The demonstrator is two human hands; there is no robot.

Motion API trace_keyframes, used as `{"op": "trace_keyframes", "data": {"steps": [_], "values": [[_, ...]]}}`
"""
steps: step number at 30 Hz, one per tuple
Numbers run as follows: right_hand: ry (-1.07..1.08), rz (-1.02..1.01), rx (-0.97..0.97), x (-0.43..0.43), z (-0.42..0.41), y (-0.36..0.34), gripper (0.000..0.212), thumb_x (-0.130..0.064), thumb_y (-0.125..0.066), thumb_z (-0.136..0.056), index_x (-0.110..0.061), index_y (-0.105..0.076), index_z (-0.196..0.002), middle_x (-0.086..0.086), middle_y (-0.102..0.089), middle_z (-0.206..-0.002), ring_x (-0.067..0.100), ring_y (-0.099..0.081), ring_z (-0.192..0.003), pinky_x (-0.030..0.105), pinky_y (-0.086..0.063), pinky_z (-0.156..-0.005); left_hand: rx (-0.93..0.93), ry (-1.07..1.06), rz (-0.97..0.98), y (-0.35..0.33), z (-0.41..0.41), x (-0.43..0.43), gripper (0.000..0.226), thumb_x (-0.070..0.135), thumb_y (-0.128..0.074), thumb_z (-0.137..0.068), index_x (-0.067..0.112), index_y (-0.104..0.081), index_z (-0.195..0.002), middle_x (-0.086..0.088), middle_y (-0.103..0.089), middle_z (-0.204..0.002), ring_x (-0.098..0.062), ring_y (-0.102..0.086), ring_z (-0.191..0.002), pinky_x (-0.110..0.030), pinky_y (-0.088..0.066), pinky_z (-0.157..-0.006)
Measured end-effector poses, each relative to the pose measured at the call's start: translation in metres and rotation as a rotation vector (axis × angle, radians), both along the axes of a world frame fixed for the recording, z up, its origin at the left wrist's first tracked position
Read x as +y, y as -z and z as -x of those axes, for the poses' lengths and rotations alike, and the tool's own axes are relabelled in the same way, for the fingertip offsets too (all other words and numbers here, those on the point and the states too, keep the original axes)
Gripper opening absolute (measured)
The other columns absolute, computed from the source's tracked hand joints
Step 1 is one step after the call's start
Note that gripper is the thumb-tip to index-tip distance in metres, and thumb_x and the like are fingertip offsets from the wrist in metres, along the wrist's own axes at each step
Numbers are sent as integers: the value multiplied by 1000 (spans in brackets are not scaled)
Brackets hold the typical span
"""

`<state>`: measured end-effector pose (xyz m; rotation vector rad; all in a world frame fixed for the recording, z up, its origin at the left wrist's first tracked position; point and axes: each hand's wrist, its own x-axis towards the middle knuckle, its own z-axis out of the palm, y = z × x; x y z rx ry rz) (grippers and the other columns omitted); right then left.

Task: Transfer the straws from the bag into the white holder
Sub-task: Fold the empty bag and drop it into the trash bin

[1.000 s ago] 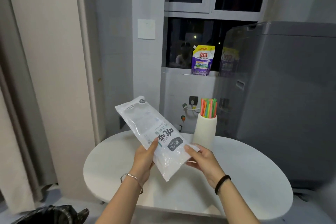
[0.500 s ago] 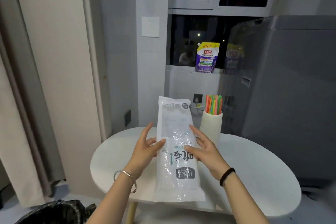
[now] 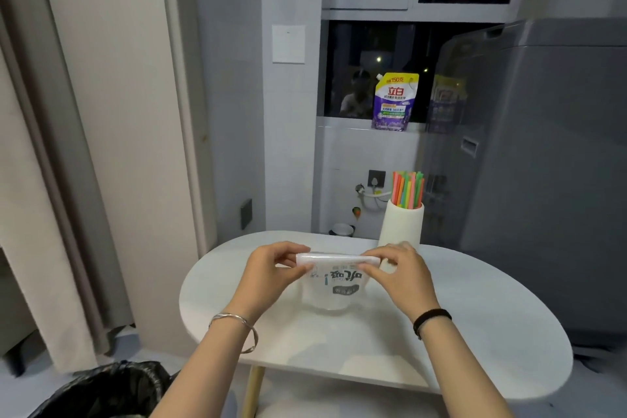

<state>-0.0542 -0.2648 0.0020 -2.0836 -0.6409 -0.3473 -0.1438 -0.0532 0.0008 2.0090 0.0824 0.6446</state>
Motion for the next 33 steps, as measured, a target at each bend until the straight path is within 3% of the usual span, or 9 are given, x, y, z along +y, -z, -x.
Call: {"op": "trace_keyframes", "data": {"steps": [2,5,8,11,15,21,24,28,33], "values": [[-22,-86,-13,4,-1,-3,9,-26,-78,-72,-24,-71,-78,-15,-51,-89,0,-48,-91,9,-37,-78,-57,-37,-46,-4,2,2,16,17,-78,-77,30,-72,-84,1,-67,-87,-10,-59,-78,-12,-49,-71],[-231,-422,293,12,4,-9,8,-18,-75,-76,-19,-73,-84,-10,-71,-94,6,-65,-88,11,-50,-73,-77,-76,-28,-11,10,6,12,27,-76,-79,32,-70,-88,10,-58,-102,0,-56,-95,-4,-40,-80],[-290,-653,463,25,9,-11,9,-16,-71,-78,-15,-72,-87,4,-77,-85,16,-72,-81,22,-58,-68,94,114,175,-13,20,12,44,31,-80,-74,30,-60,-113,14,-68,-114,3,-63,-105,-16,-46,-94],[-288,-836,580,39,13,-10,11,-14,-70,-80,-10,-71,-89,6,-76,-83,15,-72,-75,23,-59,-66,306,284,155,-9,30,15,62,30,-86,-67,30,-55,-121,12,-72,-113,-3,-68,-103,-24,-55,-88],[-313,-911,693,58,17,-8,11,-16,-68,-82,-12,-70,-92,3,-76,-83,13,-72,-74,20,-57,-62,285,186,79,-8,40,23,43,26,-84,-70,25,-66,-108,10,-76,-102,-5,-71,-91,-21,-57,-75],[-450,-729,713,101,36,5,51,-19,-73,-78,-24,-51,-123,-3,-64,-120,11,-67,-99,28,-56,-81,198,8,221,-6,62,56,37,28,-82,-73,26,-65,-106,10,-77,-97,-8,-73,-88,-19,-57,-70],[-487,-580,681,128,48,18,69,-25,-75,-76,-28,-38,-135,-7,-47,-130,-1,-56,-104,19,-47,-82,122,-159,330,-5,79,84,40,29,-79,-75,23,-63,-111,7,-75,-102,-8,-72,-88,-12,-54,-65],[-565,-261,537,168,66,42,61,-27,-76,-76,-32,-41,-126,-12,-43,-133,10,-47,-119,23,-36,-97,105,-363,418,21,119,129,42,29,-76,-79,20,-61,-117,4,-71,-108,-8,-69,-93,-14,-54,-67],[-593,37,367,210,84,77,52,-35,-73,-77,-30,-49,-123,-15,-45,-128,8,-40,-126,20,-30,-99,213,-506,530,86,172,166,46,26,-72,-83,13,-58,-125,2,-69,-106,-8,-66,-92,-10,-51,-60]]}}
